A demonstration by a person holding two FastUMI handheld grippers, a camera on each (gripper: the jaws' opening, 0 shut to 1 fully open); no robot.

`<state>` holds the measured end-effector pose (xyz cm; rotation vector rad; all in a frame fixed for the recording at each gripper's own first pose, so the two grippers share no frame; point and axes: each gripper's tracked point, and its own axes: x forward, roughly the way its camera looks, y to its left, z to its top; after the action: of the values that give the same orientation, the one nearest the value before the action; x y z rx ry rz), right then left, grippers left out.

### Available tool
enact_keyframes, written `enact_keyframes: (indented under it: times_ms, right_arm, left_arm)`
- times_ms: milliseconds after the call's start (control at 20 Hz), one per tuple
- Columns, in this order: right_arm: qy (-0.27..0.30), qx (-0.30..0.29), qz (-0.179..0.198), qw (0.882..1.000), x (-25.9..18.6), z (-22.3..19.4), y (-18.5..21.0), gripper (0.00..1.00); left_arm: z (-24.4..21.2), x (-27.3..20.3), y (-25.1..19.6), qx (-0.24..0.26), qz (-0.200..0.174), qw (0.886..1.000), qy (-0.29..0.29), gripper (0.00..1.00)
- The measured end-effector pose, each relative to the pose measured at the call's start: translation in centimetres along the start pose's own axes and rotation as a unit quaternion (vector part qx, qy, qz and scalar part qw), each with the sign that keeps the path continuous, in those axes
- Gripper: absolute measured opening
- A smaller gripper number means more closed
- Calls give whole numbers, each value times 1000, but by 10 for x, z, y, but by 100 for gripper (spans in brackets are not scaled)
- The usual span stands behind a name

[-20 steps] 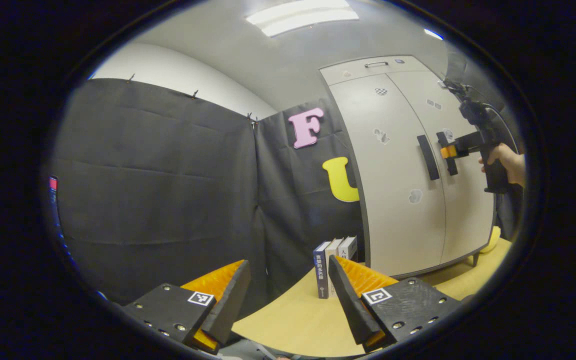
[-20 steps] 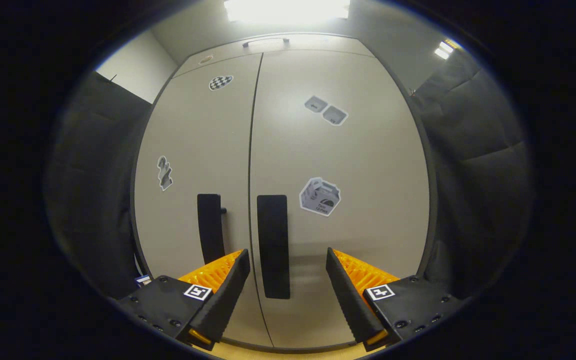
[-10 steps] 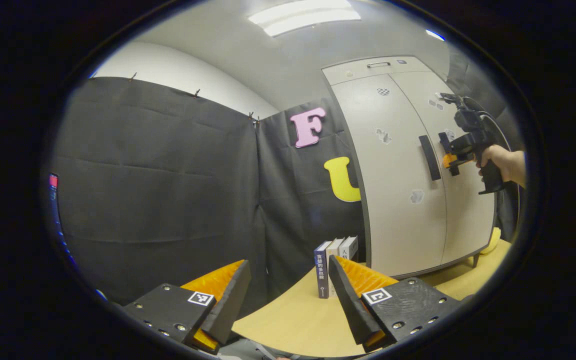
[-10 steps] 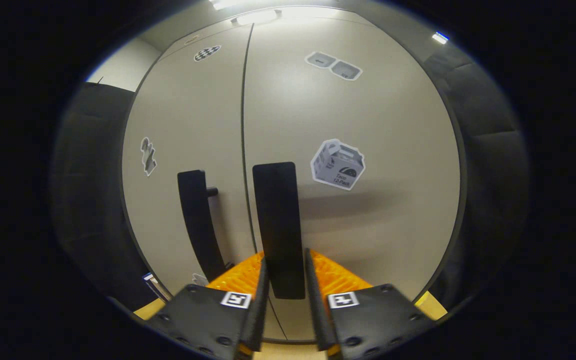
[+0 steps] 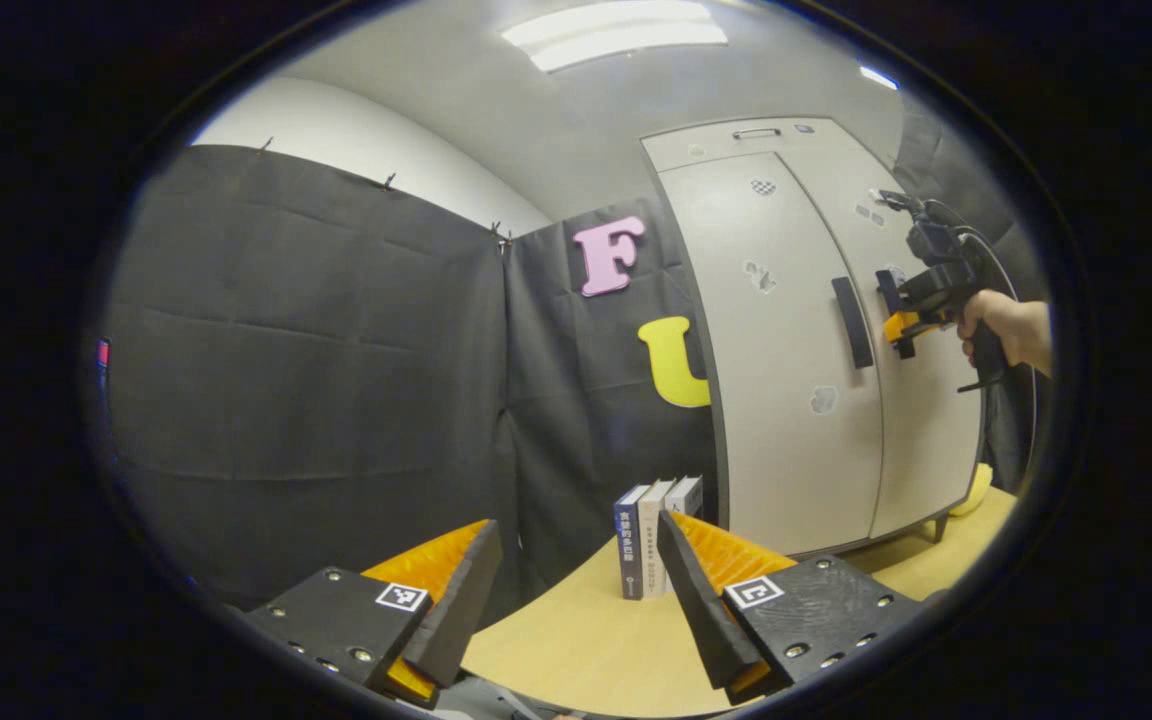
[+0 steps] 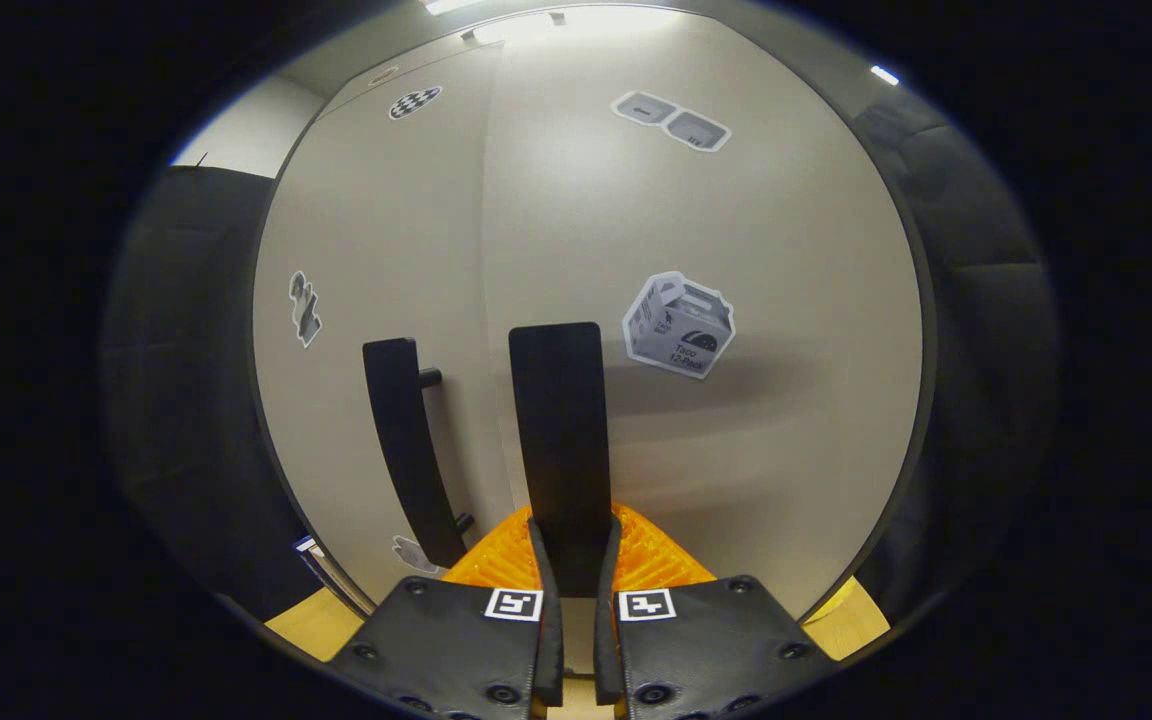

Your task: Open the right door of the double-door shoe cabinet with the right hand, and open the left door with the left hand.

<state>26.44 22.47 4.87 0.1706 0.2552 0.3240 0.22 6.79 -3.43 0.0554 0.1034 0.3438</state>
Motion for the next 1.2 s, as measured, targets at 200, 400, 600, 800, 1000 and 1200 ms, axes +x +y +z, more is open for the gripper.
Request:
enact_keyframes:
  times_ms: [200, 400, 600, 800, 1000, 1200]
  right_arm:
    - [8, -1, 19, 1000, -4, -1, -1, 13]
    - [13, 3, 34, 999, -8, -1, -3, 13]
    - [14, 9, 47, 999, -10, -2, -7, 13]
    - [19, 8, 67, 998, -9, 0, -9, 13]
    - [25, 9, 85, 996, -5, 4, -12, 13]
    - [35, 4, 102, 994, -4, 6, -13, 13]
  left_arm:
    - [4, 5, -11, -7, -15, 1000, -3, 92]
    - [7, 10, -27, -10, -34, 999, -6, 92]
    - [16, 13, -45, -10, -54, 998, -15, 92]
    - [17, 17, -60, -7, -72, 997, -18, 93]
    - [19, 22, -73, -7, -83, 996, -17, 92]
    - [24, 26, -84, -1, -91, 996, -21, 92]
